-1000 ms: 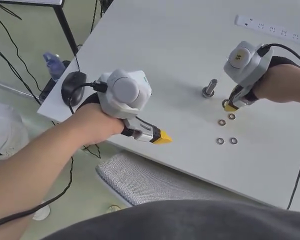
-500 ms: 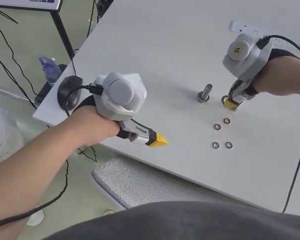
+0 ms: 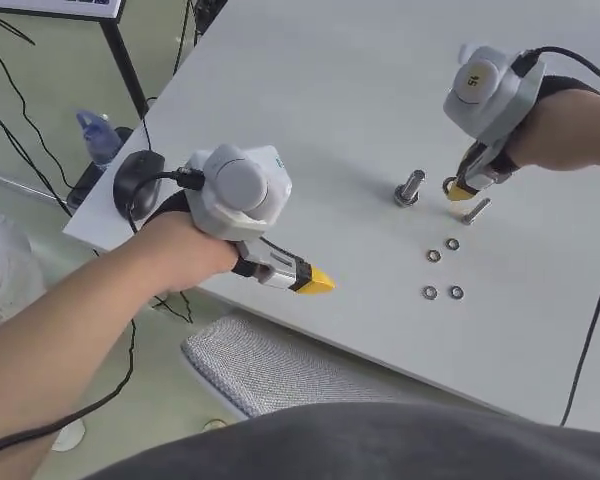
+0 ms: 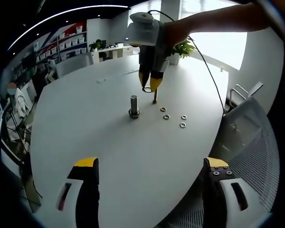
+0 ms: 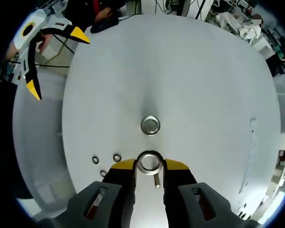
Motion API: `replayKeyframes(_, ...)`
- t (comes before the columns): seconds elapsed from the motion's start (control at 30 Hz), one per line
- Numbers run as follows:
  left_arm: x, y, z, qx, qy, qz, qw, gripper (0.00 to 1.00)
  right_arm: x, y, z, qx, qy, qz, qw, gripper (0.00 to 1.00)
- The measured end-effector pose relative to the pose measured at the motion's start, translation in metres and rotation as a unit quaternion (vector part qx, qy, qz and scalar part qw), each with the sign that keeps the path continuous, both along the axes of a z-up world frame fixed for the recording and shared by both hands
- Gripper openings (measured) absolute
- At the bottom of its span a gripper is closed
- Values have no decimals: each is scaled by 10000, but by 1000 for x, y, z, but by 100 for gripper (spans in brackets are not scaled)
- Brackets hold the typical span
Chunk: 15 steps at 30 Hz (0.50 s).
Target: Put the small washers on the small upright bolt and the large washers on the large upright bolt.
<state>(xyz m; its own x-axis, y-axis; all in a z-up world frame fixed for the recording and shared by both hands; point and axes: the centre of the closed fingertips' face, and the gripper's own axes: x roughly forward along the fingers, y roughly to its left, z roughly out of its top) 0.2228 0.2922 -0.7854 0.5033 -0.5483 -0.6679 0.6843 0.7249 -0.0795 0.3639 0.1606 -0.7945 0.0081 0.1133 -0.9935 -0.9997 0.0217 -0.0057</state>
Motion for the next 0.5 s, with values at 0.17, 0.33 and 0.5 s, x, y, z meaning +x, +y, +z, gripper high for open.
replayKeyframes(0.17, -3, -2, -2, 14, 43, -44, 10000, 90, 0, 11, 7, 79, -14, 9, 10000, 21)
replayKeyframes(0.33, -3, -3, 0, 4, 22, -82, 10000, 89, -3, 21, 11, 106, 10, 63, 9999, 21)
replayKeyframes(0.5, -3, 0, 0, -7, 28, -63, 10000, 88, -7, 29, 8, 39, 5, 142, 9999, 21)
